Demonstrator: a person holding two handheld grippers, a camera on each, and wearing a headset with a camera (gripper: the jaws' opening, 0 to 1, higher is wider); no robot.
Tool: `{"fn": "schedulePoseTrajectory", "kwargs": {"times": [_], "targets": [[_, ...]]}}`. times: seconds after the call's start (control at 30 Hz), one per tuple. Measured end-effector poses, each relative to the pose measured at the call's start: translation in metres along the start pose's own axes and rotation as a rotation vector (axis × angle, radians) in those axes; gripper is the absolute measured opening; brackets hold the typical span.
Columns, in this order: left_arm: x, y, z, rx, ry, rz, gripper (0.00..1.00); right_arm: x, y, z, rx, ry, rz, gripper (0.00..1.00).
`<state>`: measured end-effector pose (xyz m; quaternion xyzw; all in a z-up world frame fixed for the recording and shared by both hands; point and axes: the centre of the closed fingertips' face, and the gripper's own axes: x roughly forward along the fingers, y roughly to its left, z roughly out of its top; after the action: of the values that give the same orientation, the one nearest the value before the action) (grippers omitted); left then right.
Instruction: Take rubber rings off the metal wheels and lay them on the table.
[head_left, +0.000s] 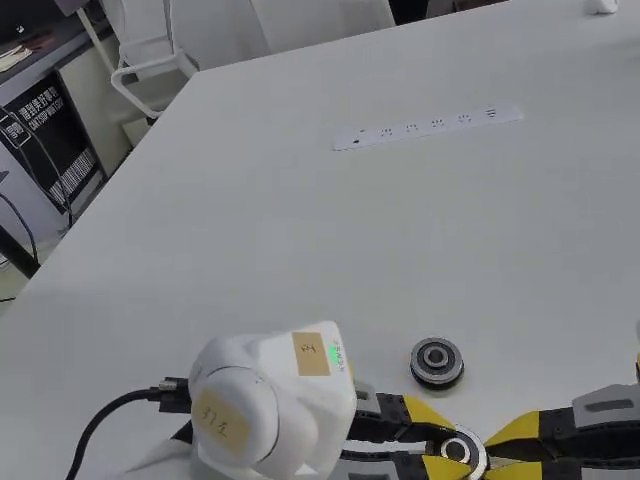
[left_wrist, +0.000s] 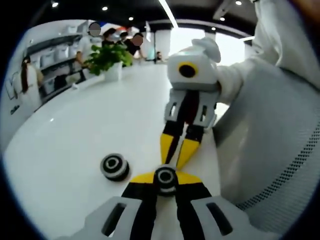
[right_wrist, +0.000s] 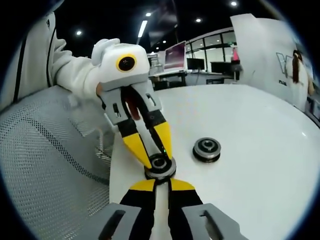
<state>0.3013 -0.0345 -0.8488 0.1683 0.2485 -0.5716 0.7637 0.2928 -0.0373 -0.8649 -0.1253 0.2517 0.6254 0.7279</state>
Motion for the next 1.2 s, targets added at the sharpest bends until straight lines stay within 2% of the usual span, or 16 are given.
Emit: {"fn": "schedulePoseTrajectory", "kwargs": {"times": [0.2,0.37,0.47,0.5,0.53,0.6,0.77,0.83,0.87,0.9,0.97,1.0,1.07,1.13,1.17,1.2], "targets": [[-0.001,0.000,-0.001,0.007,-0.007,0.002,0.14,-0.001,-0.001,0.000,-0.055,0.024,-0.032,0.00],[-0.002,0.001,-0.002,-0.001,-0.029,0.002,0.13,-0.002,-0.009,0.000,-0.020,0.030,-0.084,0.00],[-0.002,0.001,-0.001,0.011,-0.027,0.006,0.13,-0.003,-0.012,0.002,0.101,0.006,-0.100,0.00],[-0.001,0.001,-0.001,0.010,-0.028,0.006,0.13,-0.004,-0.012,0.002,0.165,-0.008,-0.093,0.00],[-0.001,0.001,-0.001,0.008,-0.029,0.006,0.13,-0.004,-0.012,0.003,0.187,-0.017,-0.093,0.00],[-0.001,0.001,-0.001,0.005,-0.030,0.008,0.13,-0.007,-0.014,0.007,0.299,-0.064,-0.082,0.00],[-0.001,0.001,-0.001,0.006,-0.029,0.010,0.13,-0.009,-0.016,0.010,0.587,-0.163,-0.024,0.00],[-0.001,0.002,-0.001,0.006,-0.028,0.012,0.13,-0.010,-0.016,0.011,0.677,-0.200,0.004,0.00],[-0.001,0.002,-0.001,0.007,-0.028,0.013,0.13,-0.010,-0.014,0.007,0.704,-0.189,0.022,0.00],[-0.001,0.002,-0.001,0.007,-0.028,0.015,0.13,-0.010,-0.016,0.009,0.726,-0.213,0.019,0.00],[-0.001,0.002,-0.001,0.007,-0.026,0.016,0.13,-0.011,-0.012,0.013,0.751,-0.246,0.054,0.00],[-0.001,0.002,-0.001,0.008,-0.024,0.017,0.13,-0.011,-0.013,0.010,0.733,-0.228,0.032,0.00],[-0.001,0.002,-0.001,0.009,-0.024,0.017,0.13,-0.010,-0.012,0.012,0.684,-0.217,0.026,0.00],[-0.001,0.002,-0.001,0.014,-0.022,0.018,0.12,-0.010,-0.010,0.014,0.692,-0.215,0.025,0.00],[-0.001,0.002,-0.001,0.014,-0.022,0.016,0.12,-0.010,-0.007,0.017,0.690,-0.227,0.046,0.00],[-0.001,0.002,-0.001,0.013,-0.023,0.016,0.12,-0.009,-0.007,0.017,0.683,-0.219,0.039,0.00]]}}
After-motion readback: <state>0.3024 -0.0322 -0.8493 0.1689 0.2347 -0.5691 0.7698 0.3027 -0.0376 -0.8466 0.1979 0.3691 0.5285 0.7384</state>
